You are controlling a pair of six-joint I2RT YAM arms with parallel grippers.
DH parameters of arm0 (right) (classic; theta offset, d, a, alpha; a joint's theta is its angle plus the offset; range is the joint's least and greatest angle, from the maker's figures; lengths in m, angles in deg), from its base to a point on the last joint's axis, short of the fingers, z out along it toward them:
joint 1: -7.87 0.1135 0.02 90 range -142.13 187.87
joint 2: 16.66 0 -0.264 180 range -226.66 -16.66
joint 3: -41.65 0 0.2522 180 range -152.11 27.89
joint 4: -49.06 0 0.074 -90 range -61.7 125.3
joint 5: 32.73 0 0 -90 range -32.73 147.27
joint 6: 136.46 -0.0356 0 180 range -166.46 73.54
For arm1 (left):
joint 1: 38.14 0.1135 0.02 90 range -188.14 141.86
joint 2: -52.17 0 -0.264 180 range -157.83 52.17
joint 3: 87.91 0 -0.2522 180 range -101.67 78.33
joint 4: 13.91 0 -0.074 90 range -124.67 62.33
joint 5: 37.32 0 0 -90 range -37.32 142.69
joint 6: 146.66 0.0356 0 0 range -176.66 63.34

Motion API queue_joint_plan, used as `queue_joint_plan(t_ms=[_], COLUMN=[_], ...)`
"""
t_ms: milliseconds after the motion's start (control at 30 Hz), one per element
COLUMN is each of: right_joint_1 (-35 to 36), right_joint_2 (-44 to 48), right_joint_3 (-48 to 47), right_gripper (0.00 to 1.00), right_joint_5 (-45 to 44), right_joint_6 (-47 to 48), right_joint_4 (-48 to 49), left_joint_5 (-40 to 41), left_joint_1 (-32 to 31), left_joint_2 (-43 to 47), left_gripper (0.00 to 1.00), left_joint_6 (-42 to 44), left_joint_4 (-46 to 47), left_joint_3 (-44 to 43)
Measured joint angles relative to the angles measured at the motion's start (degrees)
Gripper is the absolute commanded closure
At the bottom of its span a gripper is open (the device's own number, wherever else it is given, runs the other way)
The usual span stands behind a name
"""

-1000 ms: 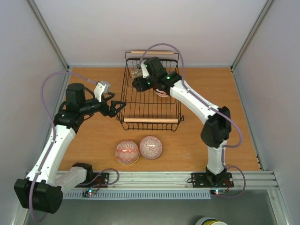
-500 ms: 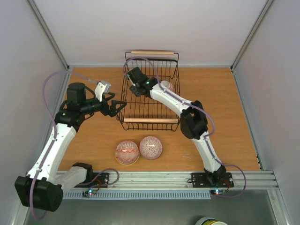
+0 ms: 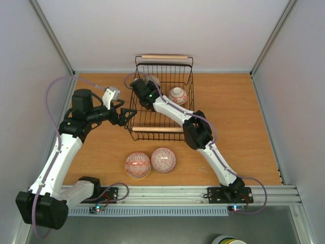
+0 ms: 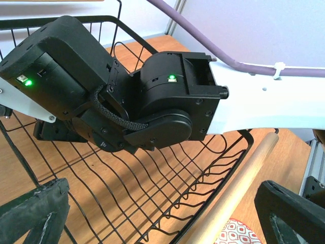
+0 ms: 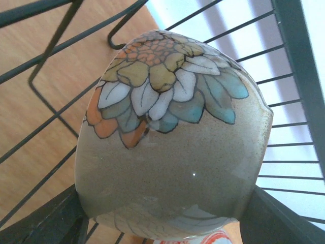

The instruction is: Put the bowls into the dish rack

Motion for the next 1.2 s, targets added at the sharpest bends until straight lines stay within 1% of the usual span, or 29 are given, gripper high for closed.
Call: queue_joint_plan(t_ms=[133, 333, 400, 633, 733, 833, 967, 1067, 1100, 1200], right_joint_1=[0.0, -0.2, -0.3, -0.6, -1.0, -1.4, -2.3, -2.9, -3.0, -3.2], right_joint_2=[-0.8, -1.9, -2.0, -2.2, -2.2, -2.2, -2.2, -2.2, -2.1, -2.1], right_joint_3=[0.0, -0.9, -1.2, -2.3, -3.2, -4.2, -5.2, -5.6, -5.6, -5.7], right_gripper=[0.99, 0.98, 0.95, 0.75, 0.66, 0.49, 0.3, 0.11, 0.08, 0.04], right_joint_5=[-3.5, -6.3, -6.3, -5.1, -4.0, -2.7, 0.1, 2.5, 3.0, 4.0], right_joint_6=[2.4, 4.9, 5.0, 3.1, 1.2, -1.2, -4.8, -7.2, -7.8, -9.1], right_joint_4=[3.1, 5.6, 5.6, 2.7, -0.1, -3.5, -7.6, -9.7, -10.3, -11.5], left_joint_5=[0.0, 0.0, 0.0, 0.0, 0.0, 0.0, 0.0, 0.0, 0.1, 0.2], left_joint_1=[0.0, 0.0, 0.0, 0.0, 0.0, 0.0, 0.0, 0.0, 0.0, 0.0], left_joint_2=[0.0, 0.0, 0.0, -0.2, -0.4, -0.4, -0.4, -0.4, -0.4, -0.4], left_gripper=[0.01, 0.01, 0.01, 0.01, 0.01, 0.01, 0.01, 0.01, 0.01, 0.01], left_joint_6=[0.0, 0.0, 0.0, 0.0, 0.0, 0.0, 0.0, 0.0, 0.0, 0.0], left_joint_4=[0.0, 0.0, 0.0, 0.0, 0.0, 0.0, 0.0, 0.0, 0.0, 0.0], left_joint_3=[0.0, 0.0, 0.0, 0.0, 0.0, 0.0, 0.0, 0.0, 0.0, 0.0])
